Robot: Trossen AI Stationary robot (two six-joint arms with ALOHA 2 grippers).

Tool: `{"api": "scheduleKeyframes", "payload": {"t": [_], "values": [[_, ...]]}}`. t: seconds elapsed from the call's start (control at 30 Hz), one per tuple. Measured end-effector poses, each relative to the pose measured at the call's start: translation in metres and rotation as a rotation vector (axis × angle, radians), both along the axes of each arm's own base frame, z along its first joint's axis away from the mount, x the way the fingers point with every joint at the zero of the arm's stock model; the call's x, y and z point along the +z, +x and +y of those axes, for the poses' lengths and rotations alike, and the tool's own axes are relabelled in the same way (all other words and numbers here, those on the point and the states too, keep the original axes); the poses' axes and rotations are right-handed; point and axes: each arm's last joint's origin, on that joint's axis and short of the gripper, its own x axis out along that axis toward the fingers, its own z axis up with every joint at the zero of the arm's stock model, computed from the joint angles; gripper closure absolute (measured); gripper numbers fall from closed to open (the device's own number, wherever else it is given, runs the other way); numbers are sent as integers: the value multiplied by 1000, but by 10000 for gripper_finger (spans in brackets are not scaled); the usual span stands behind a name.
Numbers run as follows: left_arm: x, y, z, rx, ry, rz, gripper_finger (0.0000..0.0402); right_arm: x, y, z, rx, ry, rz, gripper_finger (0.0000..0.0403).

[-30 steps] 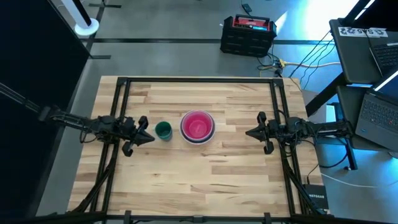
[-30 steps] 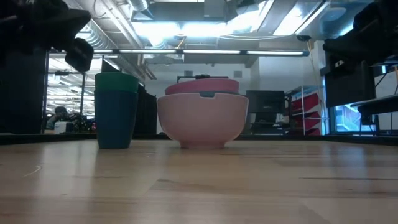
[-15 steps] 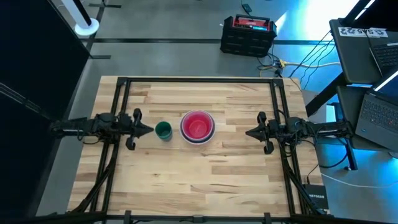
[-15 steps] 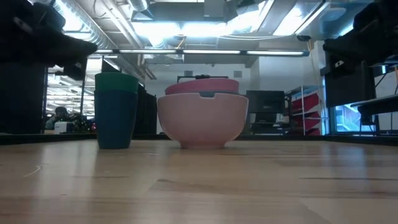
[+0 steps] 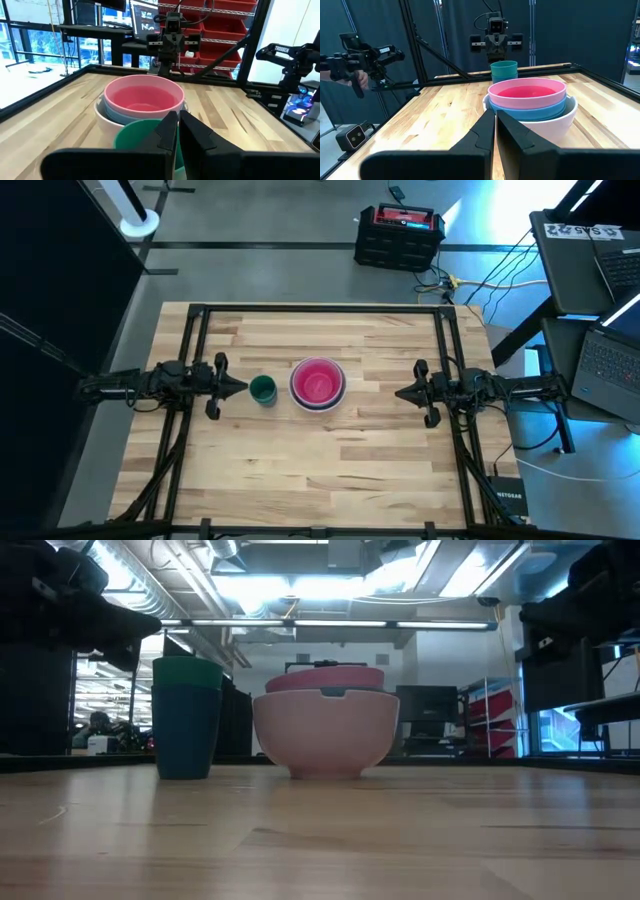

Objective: Nest bowls inside each other
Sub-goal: Return to Home Position

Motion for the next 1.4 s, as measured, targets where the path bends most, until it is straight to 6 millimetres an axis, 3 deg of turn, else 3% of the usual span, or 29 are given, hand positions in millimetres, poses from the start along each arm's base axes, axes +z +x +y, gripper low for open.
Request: {"api": "scheduleKeyframes", "payload": {"t": [0.27,1.4], "values": [[0,0,0,-1,86,4,402,0,0,0,0,0,0,402],[0,0,0,-1,18,3,402,0,0,0,0,0,0,402]]}}
